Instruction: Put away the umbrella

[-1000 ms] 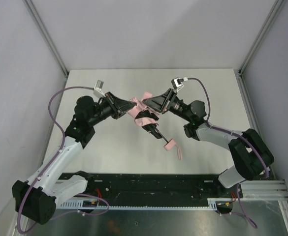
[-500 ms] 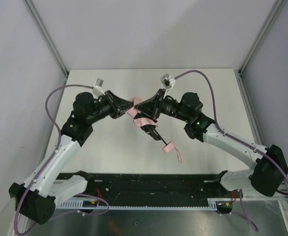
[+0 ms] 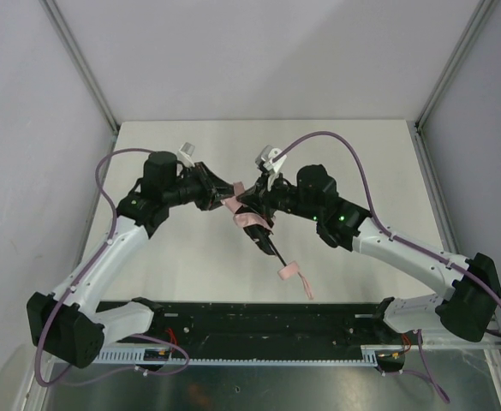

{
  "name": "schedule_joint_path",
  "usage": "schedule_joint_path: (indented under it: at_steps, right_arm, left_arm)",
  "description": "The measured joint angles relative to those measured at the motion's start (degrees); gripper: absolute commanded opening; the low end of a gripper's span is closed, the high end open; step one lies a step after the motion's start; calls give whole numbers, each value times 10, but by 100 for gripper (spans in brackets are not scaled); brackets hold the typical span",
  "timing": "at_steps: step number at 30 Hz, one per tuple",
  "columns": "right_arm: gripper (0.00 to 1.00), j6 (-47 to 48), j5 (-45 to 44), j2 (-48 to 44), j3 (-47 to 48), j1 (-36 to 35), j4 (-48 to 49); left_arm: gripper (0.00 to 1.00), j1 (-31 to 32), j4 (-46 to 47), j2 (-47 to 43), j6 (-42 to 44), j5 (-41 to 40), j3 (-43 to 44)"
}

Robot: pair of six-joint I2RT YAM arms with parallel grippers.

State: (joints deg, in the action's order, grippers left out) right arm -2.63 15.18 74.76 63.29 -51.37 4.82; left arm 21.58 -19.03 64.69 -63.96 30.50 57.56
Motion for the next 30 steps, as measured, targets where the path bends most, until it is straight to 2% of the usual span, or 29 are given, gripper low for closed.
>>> schedule_joint_path:
  at_steps: [7, 11, 21, 27, 30]
  right_arm:
    - [0, 28, 7, 0, 0, -2, -2]
    - [0, 74, -16, -4, 11, -19, -41]
    - [0, 253, -273, 5, 48, -174, -163]
    - [0, 354, -473, 79, 96, -290, -246]
    - [0, 384, -539, 118, 109, -332, -283]
  left_arm:
    - [0, -10, -19, 18, -1, 33, 18]
    - [0, -11, -27, 29, -6, 53, 18]
    - [0, -5, -120, 30, 1, 75, 19]
    - [0, 2, -202, 28, 26, 61, 19]
    - [0, 14, -256, 28, 48, 33, 19]
